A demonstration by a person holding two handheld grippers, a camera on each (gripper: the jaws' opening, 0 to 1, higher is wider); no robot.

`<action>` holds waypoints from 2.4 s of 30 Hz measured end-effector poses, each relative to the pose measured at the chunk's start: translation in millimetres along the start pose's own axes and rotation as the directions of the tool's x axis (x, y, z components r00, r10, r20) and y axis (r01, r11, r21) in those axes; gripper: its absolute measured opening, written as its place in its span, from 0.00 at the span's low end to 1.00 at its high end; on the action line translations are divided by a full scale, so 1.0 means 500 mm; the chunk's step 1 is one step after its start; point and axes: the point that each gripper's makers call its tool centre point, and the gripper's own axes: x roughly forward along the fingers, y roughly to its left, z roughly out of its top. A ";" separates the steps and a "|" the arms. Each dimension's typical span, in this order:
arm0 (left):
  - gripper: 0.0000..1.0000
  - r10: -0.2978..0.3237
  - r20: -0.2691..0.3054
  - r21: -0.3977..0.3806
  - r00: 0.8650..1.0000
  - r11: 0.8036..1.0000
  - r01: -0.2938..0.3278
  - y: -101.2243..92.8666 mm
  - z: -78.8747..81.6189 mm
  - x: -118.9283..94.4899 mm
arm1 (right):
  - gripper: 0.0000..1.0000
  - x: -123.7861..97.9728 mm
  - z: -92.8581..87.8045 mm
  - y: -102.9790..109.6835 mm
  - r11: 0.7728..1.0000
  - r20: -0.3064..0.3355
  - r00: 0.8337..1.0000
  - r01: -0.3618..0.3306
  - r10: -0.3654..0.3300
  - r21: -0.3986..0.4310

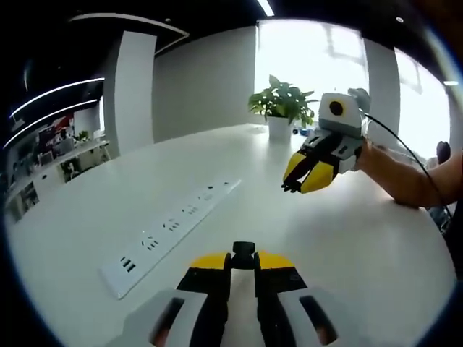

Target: Snap the two parts of the plastic buckle together until the buckle closes and remains connected.

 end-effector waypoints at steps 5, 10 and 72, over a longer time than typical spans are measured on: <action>0.11 -0.008 0.002 0.016 1.000 1.000 0.008 -0.014 0.018 -0.013 | 0.10 -0.007 0.009 -0.003 1.000 -0.003 1.000 0.012 -0.012 -0.008; 0.11 -0.009 0.011 0.033 1.000 0.999 0.008 -0.031 0.040 -0.026 | 0.10 -0.021 0.037 0.009 1.000 0.005 1.000 0.008 -0.008 -0.021; 0.11 0.069 0.032 0.035 0.997 0.997 -0.070 -0.032 0.058 -0.065 | 0.11 -0.024 0.069 0.019 0.995 0.001 0.996 0.091 -0.091 -0.031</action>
